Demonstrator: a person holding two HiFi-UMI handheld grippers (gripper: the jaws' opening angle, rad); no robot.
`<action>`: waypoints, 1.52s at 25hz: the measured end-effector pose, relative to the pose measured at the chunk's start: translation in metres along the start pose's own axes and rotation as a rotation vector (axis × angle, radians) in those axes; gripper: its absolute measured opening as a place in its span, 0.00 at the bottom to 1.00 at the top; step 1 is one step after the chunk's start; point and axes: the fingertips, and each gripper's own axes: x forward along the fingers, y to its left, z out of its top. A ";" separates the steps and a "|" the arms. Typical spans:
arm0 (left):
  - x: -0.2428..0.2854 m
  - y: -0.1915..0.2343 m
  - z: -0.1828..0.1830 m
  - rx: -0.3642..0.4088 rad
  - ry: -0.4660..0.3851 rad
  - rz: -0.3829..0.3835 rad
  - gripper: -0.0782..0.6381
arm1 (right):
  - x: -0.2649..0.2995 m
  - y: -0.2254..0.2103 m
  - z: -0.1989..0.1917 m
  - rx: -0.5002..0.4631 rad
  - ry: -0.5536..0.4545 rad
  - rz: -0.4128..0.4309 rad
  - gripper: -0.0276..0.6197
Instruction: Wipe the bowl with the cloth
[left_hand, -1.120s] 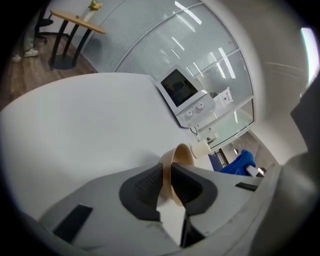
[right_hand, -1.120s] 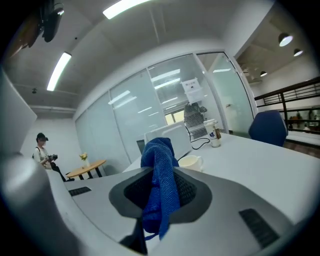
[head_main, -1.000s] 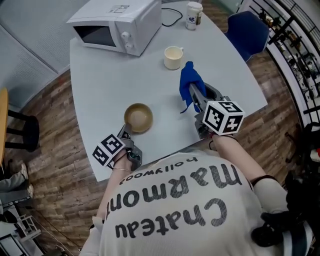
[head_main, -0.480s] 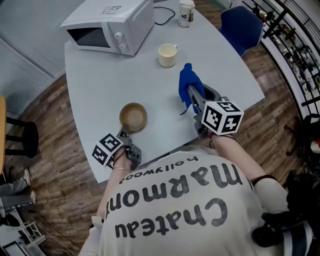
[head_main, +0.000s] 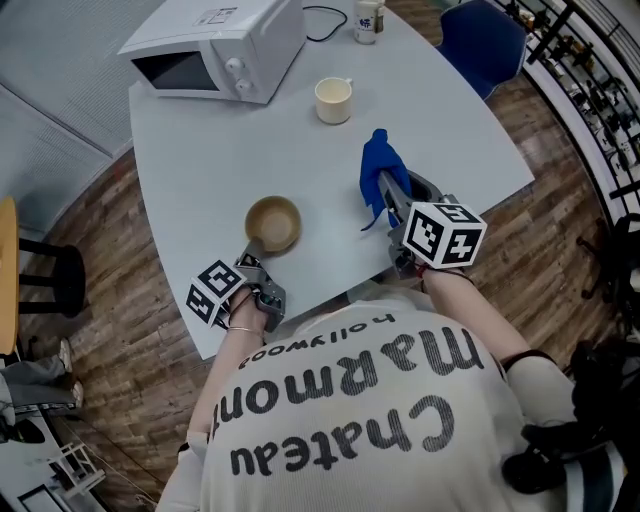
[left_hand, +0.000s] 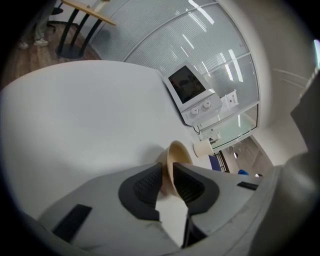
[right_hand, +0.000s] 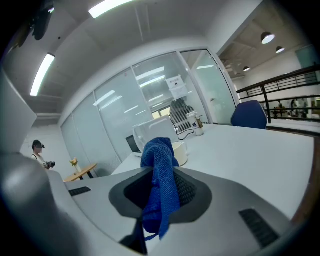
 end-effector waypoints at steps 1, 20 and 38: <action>0.000 -0.003 0.003 0.015 -0.008 -0.005 0.24 | -0.001 0.000 -0.003 0.009 -0.001 -0.002 0.14; -0.123 -0.031 -0.007 0.260 -0.338 -0.025 0.12 | -0.014 0.045 -0.103 0.141 0.334 0.272 0.14; -0.148 -0.086 -0.133 0.061 -0.529 0.046 0.12 | -0.084 -0.024 -0.076 0.004 0.422 0.504 0.14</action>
